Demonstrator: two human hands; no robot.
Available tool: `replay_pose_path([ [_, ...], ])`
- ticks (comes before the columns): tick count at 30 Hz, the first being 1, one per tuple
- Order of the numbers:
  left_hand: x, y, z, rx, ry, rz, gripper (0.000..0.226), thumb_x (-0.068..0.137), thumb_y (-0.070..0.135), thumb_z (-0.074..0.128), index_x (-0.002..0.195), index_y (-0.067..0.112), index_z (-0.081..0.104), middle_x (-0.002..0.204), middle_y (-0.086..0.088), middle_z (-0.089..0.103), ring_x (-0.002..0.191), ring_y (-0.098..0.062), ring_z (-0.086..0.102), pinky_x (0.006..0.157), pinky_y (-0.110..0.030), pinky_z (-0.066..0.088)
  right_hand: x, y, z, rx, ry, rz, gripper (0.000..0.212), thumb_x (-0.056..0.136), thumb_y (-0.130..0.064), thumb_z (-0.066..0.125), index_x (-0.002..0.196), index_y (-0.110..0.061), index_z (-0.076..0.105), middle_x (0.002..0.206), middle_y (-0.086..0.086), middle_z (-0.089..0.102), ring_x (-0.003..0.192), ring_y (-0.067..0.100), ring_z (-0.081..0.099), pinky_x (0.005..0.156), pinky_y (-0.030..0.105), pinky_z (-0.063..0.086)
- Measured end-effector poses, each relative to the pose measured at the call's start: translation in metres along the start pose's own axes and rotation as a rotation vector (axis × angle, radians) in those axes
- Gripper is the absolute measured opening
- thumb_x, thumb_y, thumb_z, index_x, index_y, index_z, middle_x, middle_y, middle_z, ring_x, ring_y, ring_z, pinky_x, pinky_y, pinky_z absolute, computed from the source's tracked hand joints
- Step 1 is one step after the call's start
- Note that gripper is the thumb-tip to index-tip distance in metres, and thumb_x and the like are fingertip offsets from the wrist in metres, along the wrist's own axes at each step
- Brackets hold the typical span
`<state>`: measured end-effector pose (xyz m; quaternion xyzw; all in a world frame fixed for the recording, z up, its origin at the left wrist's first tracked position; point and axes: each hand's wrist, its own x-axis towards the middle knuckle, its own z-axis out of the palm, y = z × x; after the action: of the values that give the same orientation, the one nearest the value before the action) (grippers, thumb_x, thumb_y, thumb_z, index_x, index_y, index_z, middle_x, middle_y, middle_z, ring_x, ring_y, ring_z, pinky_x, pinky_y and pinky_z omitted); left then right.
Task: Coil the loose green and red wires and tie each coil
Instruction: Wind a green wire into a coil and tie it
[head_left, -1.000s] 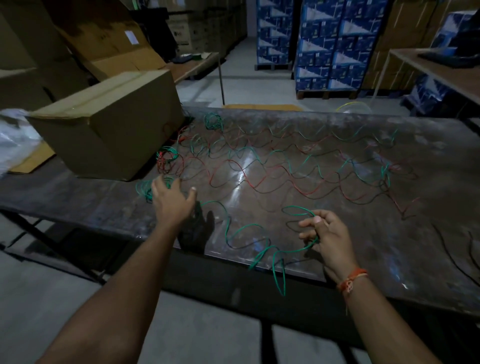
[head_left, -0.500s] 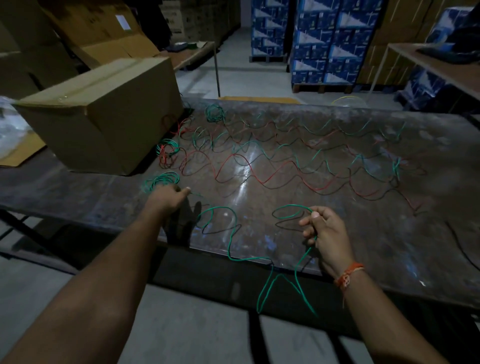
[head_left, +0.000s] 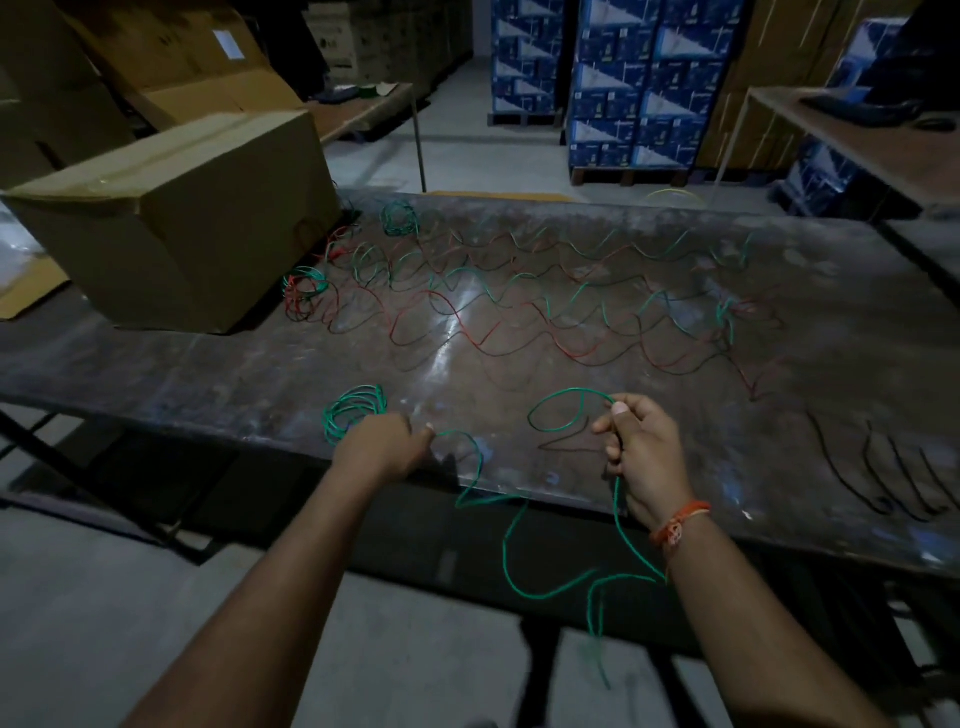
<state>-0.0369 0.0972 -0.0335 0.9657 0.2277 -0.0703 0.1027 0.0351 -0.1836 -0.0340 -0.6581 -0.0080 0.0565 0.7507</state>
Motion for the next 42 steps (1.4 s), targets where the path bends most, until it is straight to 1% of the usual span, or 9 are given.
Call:
replay_pose_path([
  [9, -0.087, 0.095, -0.005, 0.0, -0.064, -0.004, 0.056, 0.101, 0.055, 0.038, 0.125, 0.011, 0.063, 0.13, -0.019, 0.063, 0.118, -0.035, 0.06, 0.098, -0.041, 0.049, -0.031, -0.027, -0.085, 0.046, -0.031, -0.006, 0.018, 0.107, -0.009, 0.041, 0.097, -0.016, 0.054, 0.069, 0.003, 0.059, 0.042, 0.005, 0.034, 0.037, 0.016, 0.023],
  [12, -0.116, 0.12, -0.004, -0.032, 0.04, 0.004, 0.059, 0.096, 0.06, 0.037, 0.119, 0.014, 0.066, 0.121, -0.015, 0.069, 0.11, -0.033, 0.064, 0.094, -0.04, 0.052, -0.043, -0.03, -0.107, 0.042, -0.068, 0.022, 0.018, 0.108, -0.009, 0.041, 0.096, -0.015, 0.054, 0.069, 0.004, 0.057, 0.04, 0.004, 0.032, 0.037, 0.016, 0.022],
  [15, -0.142, 0.141, 0.008, -0.404, 0.214, 0.193, 0.051, 0.095, 0.058, 0.052, 0.128, 0.022, 0.065, 0.121, -0.001, 0.071, 0.107, -0.019, 0.067, 0.092, -0.037, 0.055, -0.054, -0.03, -0.119, 0.045, -0.11, 0.057, 0.018, 0.108, -0.009, 0.04, 0.097, -0.013, 0.054, 0.069, 0.004, 0.055, 0.039, 0.003, 0.031, 0.037, 0.015, 0.021],
  [18, -0.163, 0.168, 0.025, -0.741, 0.101, 0.406, 0.039, 0.096, 0.039, 0.066, 0.132, 0.025, 0.063, 0.132, 0.007, 0.063, 0.119, -0.003, 0.059, 0.098, -0.028, 0.053, -0.065, -0.03, -0.126, 0.078, -0.163, 0.092, 0.018, 0.108, -0.01, 0.041, 0.096, -0.013, 0.054, 0.069, 0.005, 0.054, 0.039, 0.003, 0.031, 0.038, 0.014, 0.02],
  [21, -0.172, 0.184, 0.045, -0.827, 0.134, 0.493, 0.021, 0.098, 0.031, 0.062, 0.114, 0.02, 0.071, 0.119, 0.007, 0.069, 0.113, -0.004, 0.063, 0.098, -0.033, 0.053, -0.072, -0.032, -0.131, 0.12, -0.213, 0.111, 0.017, 0.108, -0.01, 0.042, 0.095, -0.012, 0.053, 0.068, 0.004, 0.054, 0.041, 0.005, 0.031, 0.039, 0.014, 0.019],
  [24, -0.18, 0.189, 0.05, -1.063, 0.079, 0.445, 0.019, 0.101, 0.024, 0.054, 0.093, 0.013, 0.067, 0.107, -0.001, 0.075, 0.108, -0.017, 0.069, 0.097, -0.033, 0.053, -0.076, -0.032, -0.14, 0.105, -0.212, 0.089, 0.017, 0.107, -0.009, 0.042, 0.095, -0.011, 0.054, 0.067, 0.003, 0.056, 0.041, 0.005, 0.032, 0.038, 0.015, 0.02],
  [26, -0.187, 0.192, 0.046, -1.276, 0.011, 0.419, 0.022, 0.105, 0.018, 0.05, 0.089, 0.007, 0.061, 0.093, -0.008, 0.074, 0.089, -0.024, 0.071, 0.085, -0.031, 0.054, -0.076, -0.029, -0.147, 0.06, -0.213, 0.056, 0.018, 0.107, -0.01, 0.043, 0.095, -0.012, 0.056, 0.067, 0.002, 0.058, 0.042, 0.006, 0.033, 0.038, 0.017, 0.023],
  [33, -0.184, 0.2, 0.023, -1.748, 0.058, 0.238, 0.031, 0.103, 0.029, 0.049, 0.076, 0.016, 0.059, 0.068, -0.002, 0.056, 0.053, -0.012, 0.047, 0.057, -0.027, 0.037, -0.076, -0.02, -0.151, -0.032, -0.27, 0.012, 0.015, 0.106, -0.011, 0.046, 0.096, -0.008, 0.057, 0.07, 0.003, 0.063, 0.044, 0.008, 0.034, 0.042, 0.02, 0.027],
  [42, -0.158, 0.186, 0.008, -2.166, 0.0, 0.167, 0.036, 0.104, 0.041, 0.044, 0.08, 0.017, 0.056, 0.057, 0.01, 0.04, 0.042, -0.001, 0.032, 0.052, -0.019, 0.037, -0.058, -0.005, -0.15, -0.34, -0.194, -0.127, 0.019, 0.104, -0.018, 0.054, 0.087, -0.015, 0.063, 0.066, -0.002, 0.065, 0.05, 0.001, 0.049, 0.057, 0.029, 0.04],
])
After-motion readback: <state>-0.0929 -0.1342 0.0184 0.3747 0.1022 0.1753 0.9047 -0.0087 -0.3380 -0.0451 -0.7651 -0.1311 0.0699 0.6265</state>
